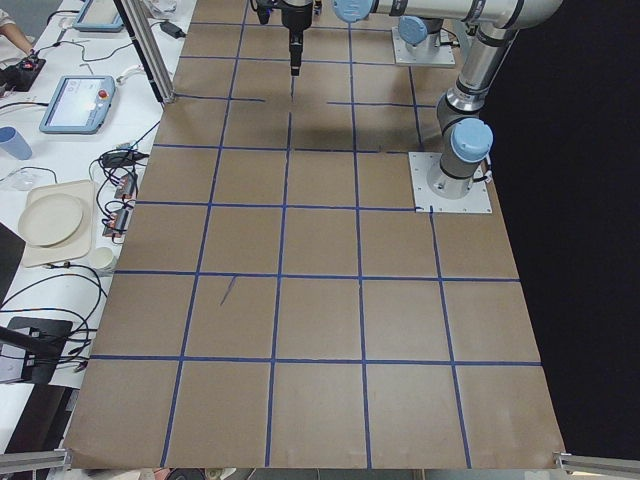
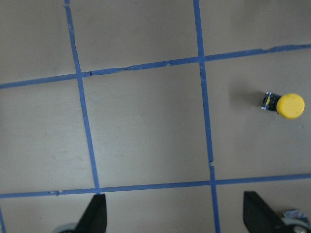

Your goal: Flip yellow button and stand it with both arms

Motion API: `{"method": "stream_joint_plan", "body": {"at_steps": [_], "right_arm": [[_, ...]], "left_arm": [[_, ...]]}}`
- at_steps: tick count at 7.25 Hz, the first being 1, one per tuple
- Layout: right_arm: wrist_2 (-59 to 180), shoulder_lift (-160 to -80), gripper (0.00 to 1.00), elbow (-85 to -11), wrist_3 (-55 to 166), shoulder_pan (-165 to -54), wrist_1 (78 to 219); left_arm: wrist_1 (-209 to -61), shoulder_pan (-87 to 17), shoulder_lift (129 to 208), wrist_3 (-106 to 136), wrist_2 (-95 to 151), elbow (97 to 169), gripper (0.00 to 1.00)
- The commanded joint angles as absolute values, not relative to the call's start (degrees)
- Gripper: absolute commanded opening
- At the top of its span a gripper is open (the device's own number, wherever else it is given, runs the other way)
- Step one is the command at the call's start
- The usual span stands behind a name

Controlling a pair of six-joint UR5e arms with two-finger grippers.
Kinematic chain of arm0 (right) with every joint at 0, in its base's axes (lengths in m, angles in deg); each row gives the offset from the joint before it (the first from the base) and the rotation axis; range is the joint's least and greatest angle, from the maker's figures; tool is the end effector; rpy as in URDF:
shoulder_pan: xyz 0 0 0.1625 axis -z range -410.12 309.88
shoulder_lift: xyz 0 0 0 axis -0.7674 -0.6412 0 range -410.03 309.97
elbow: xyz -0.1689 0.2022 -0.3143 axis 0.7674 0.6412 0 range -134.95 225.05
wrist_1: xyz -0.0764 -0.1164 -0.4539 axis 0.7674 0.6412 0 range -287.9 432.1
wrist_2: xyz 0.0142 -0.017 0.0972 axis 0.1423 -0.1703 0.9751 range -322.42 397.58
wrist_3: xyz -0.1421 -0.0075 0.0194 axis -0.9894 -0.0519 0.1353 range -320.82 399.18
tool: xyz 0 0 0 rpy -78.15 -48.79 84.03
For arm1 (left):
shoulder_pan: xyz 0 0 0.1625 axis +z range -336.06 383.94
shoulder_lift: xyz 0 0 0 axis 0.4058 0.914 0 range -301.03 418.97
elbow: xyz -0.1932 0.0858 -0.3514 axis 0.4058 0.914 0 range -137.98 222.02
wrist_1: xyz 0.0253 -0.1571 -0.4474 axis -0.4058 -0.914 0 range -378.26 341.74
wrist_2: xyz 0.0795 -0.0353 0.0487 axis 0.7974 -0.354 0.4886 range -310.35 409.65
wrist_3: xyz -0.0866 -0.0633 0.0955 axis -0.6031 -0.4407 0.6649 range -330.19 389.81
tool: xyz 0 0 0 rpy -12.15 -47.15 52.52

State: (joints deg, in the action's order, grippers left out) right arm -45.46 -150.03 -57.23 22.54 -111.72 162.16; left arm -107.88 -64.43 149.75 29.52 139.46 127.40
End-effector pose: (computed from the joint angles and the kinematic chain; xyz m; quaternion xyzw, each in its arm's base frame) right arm -0.0949 -0.4923 0.4020 0.1034 0.9926 -0.0054 0.0635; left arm -0.1175 -0.5739 0.4672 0.0167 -0.9992 0.0368 0.0012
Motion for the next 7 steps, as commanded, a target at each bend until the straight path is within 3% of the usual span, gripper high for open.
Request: {"method": "stream_joint_plan", "body": {"at_steps": [1, 5, 7], "right_arm": [[-49.1, -150.1, 1.0, -55.3, 43.2, -122.0, 160.7], [-55.5, -150.3, 1.0, -54.6, 52.9, -141.1, 161.1], [-52.4, -150.1, 1.0, -54.6, 52.4, -139.9, 161.3]], "left_arm": [[-108.0, -64.4, 150.8, 29.5, 139.4, 125.5, 1.0], [-108.2, -65.2, 151.1, 28.8, 139.4, 126.6, 0.99], [-108.4, -65.9, 150.6, 28.8, 139.4, 127.9, 0.99]]}}
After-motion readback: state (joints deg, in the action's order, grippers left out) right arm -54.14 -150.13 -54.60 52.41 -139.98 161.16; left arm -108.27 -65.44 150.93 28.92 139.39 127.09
